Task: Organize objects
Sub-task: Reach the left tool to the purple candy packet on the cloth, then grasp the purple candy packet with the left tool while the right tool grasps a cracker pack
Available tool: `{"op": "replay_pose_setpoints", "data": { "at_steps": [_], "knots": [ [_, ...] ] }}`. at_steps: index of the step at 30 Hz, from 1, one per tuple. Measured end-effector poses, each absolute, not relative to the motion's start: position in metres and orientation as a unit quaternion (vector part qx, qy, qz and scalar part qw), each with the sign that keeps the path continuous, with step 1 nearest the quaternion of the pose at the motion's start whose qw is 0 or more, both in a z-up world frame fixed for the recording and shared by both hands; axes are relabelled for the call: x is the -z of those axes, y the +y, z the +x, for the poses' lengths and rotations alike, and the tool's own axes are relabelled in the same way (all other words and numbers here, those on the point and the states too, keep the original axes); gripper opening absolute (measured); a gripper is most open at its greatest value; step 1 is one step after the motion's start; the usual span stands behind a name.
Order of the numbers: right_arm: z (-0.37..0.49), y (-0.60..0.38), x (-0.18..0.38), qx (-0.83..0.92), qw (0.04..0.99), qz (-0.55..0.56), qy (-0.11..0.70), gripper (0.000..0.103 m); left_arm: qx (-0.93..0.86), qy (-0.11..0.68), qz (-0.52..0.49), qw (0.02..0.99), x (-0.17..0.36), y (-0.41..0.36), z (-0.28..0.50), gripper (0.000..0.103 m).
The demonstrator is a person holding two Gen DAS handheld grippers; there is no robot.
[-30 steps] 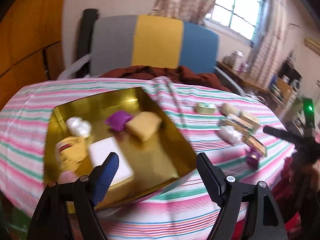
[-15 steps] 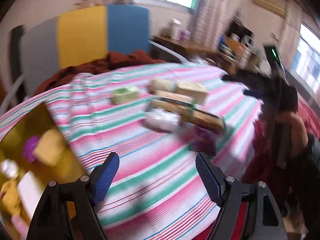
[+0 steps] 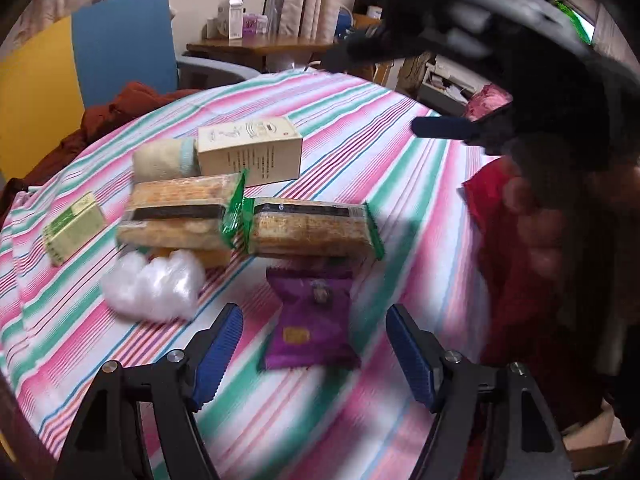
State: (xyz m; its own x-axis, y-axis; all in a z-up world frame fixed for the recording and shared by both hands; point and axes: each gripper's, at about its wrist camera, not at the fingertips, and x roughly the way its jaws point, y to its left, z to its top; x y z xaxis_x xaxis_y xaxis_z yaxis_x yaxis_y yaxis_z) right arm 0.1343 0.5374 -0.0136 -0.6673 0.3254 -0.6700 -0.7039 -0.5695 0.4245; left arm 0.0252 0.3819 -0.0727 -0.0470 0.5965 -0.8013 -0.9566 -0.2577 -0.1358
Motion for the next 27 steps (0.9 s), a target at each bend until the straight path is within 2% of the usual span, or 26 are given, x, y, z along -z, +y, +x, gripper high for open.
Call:
{"op": "replay_pose_setpoints", "data": {
  "at_steps": [5,6,7,10,20,27],
  "knots": [
    [0.135,0.539,0.015,-0.843,0.3,-0.27,0.355,0.103,-0.674,0.26,-0.411,0.556,0.094,0.405,0.023,0.067],
    [0.133,0.539,0.016,-0.843,0.298,-0.274,0.354,0.103,-0.675,0.262,-0.413,0.552,0.097,0.406,0.024,0.061],
    [0.132,0.539,0.016,-0.843,0.297,-0.277,0.354,0.103,-0.685,0.261,-0.404,0.547,0.097,0.405,0.024,0.047],
    [0.129,0.539,0.019,-0.841,0.296,-0.285,0.351,0.103,-0.693,0.245,-0.407,0.542,0.097,0.395,0.02,0.042],
    [0.112,0.527,0.023,-0.849,0.269,-0.321,0.323,0.103,-0.734,0.204,-0.409,0.501,0.095,0.309,0.018,0.041],
    [0.078,0.495,0.026,-0.863,0.21,-0.391,0.24,0.103,-0.741,0.178,-0.413,0.499,0.096,0.285,0.014,0.041]
  ]
}}
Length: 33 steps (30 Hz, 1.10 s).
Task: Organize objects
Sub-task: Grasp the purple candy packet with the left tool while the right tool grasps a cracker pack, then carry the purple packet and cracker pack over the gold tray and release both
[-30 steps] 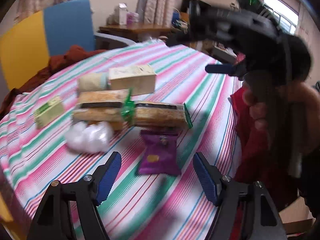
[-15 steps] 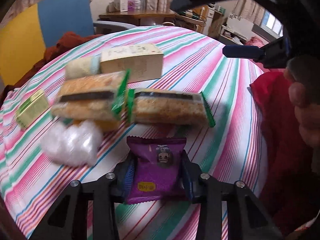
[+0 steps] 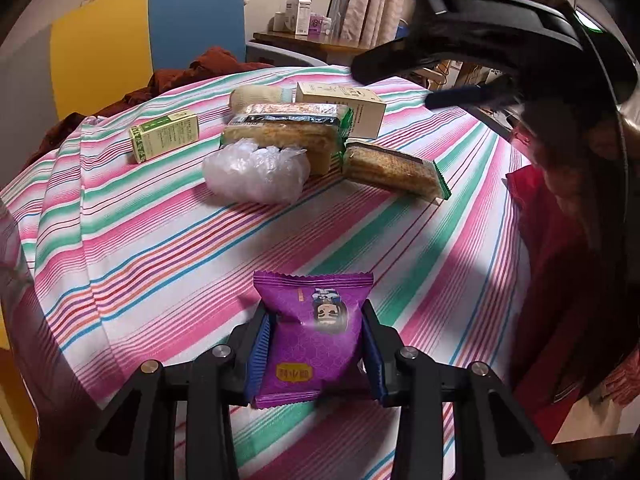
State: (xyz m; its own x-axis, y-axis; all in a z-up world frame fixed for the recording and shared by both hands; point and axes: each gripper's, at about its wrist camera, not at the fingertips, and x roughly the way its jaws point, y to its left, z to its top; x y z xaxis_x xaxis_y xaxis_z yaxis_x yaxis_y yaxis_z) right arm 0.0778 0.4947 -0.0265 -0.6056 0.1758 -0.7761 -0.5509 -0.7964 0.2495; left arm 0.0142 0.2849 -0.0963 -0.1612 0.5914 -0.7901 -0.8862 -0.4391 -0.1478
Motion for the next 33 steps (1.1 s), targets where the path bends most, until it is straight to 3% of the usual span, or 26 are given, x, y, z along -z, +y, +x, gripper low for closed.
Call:
{"op": "replay_pose_setpoints", "data": {
  "at_steps": [9,14,15,17,19,23,33],
  "knots": [
    [-0.01,0.458,0.033,-0.855,0.117,-0.504,0.025,0.092,-0.741,0.159,-0.414,0.505,0.099,0.285,0.012,0.041],
    [-0.039,0.456,0.055,-0.825,0.085,-0.559,-0.027,0.09,-0.74,0.154,-0.413,0.508,0.1,0.285,0.011,0.041],
    [-0.042,0.458,0.059,-0.82,0.086,-0.565,-0.03,0.087,-0.74,0.152,-0.412,0.508,0.1,0.284,0.011,0.041],
    [-0.043,0.467,0.063,-0.818,0.088,-0.568,-0.014,0.066,-0.741,0.151,-0.412,0.508,0.101,0.285,0.012,0.041],
    [-0.043,0.473,0.068,-0.814,0.085,-0.574,0.005,0.058,-0.742,0.151,-0.411,0.508,0.101,0.284,0.013,0.042],
    [-0.033,0.48,0.071,-0.818,0.085,-0.569,0.022,0.051,-0.743,0.15,-0.41,0.507,0.101,0.284,0.011,0.042],
    [0.032,0.494,0.025,-0.859,0.123,-0.477,0.141,0.05,-0.752,0.151,-0.403,0.499,0.089,0.282,0.015,0.041]
  ]
}}
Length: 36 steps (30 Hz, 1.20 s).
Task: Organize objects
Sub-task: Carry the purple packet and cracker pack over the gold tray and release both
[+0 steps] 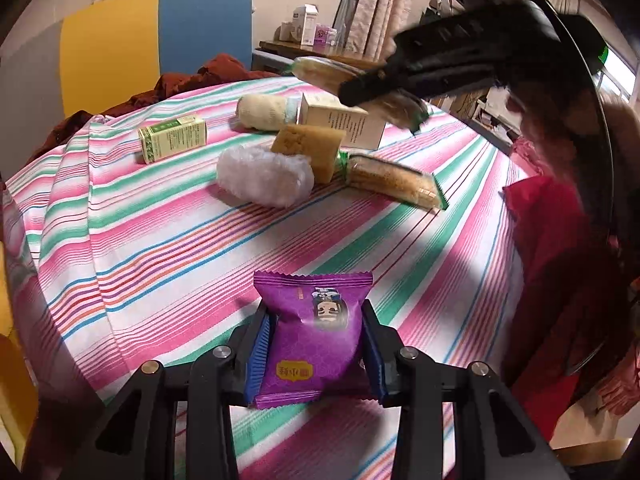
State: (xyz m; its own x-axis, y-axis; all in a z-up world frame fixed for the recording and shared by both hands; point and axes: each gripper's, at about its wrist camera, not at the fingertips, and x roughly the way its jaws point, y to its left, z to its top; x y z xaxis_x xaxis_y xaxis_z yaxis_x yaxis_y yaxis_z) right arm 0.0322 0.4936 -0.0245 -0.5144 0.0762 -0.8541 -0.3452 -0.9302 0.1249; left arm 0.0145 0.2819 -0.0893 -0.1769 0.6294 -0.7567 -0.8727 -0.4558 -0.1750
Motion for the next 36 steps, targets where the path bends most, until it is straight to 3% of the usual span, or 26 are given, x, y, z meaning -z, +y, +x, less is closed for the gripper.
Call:
{"op": "replay_pose_setpoints", "data": {
  "at_steps": [18,33,36],
  "knots": [
    [0.026,0.375,-0.012,-0.9,0.032,-0.408,0.152,0.05,-0.851,0.033,-0.348,0.391,-0.003,0.171,-0.006,0.041],
    [-0.05,0.267,-0.016,-0.895,-0.081,-0.424,0.113,0.05,-0.899,-0.037,-0.367,0.234,0.009,0.05,-0.063,0.041],
    [-0.075,0.255,-0.017,-0.892,-0.088,-0.428,0.115,0.05,-0.903,-0.04,-0.366,0.223,0.007,0.043,-0.078,0.046]
  ]
}}
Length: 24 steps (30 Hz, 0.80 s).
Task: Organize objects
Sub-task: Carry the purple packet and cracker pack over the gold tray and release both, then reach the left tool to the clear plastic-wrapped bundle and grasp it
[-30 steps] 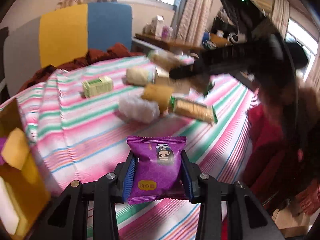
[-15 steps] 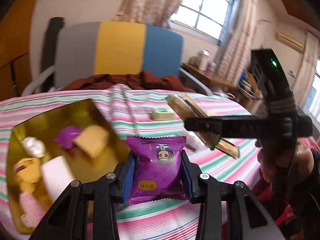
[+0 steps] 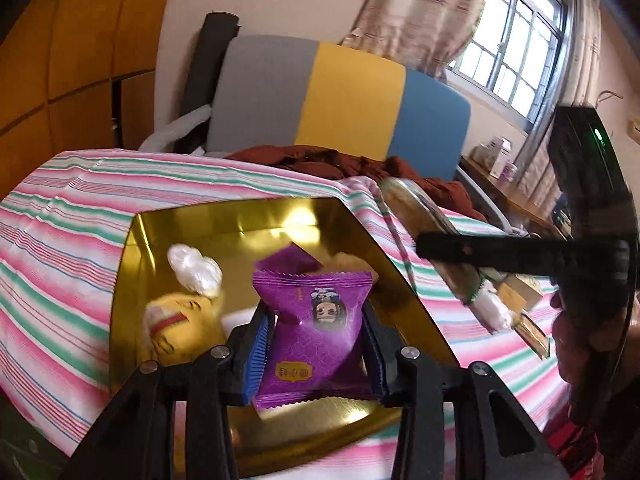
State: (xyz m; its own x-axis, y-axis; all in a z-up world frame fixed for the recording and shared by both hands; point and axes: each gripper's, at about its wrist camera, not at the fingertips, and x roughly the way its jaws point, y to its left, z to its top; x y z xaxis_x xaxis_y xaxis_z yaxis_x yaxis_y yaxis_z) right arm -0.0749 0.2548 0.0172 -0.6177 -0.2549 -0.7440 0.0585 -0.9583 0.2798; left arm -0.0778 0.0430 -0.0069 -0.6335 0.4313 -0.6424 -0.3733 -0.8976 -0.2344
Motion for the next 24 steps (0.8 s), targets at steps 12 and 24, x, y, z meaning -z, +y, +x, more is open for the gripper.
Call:
{"op": "replay_pose_setpoints", "data": {
  "at_steps": [12,24],
  "knots": [
    [-0.108,0.236,-0.02,0.9,0.069,0.415,-0.114,0.08,-0.903,-0.046,-0.385,0.186,0.018,0.031,-0.076,0.067],
    [-0.023,0.279,-0.003,0.904,-0.009,0.415,-0.103,0.094,-0.894,-0.021,-0.384,0.232,0.011,0.067,-0.055,0.066]
  ]
}}
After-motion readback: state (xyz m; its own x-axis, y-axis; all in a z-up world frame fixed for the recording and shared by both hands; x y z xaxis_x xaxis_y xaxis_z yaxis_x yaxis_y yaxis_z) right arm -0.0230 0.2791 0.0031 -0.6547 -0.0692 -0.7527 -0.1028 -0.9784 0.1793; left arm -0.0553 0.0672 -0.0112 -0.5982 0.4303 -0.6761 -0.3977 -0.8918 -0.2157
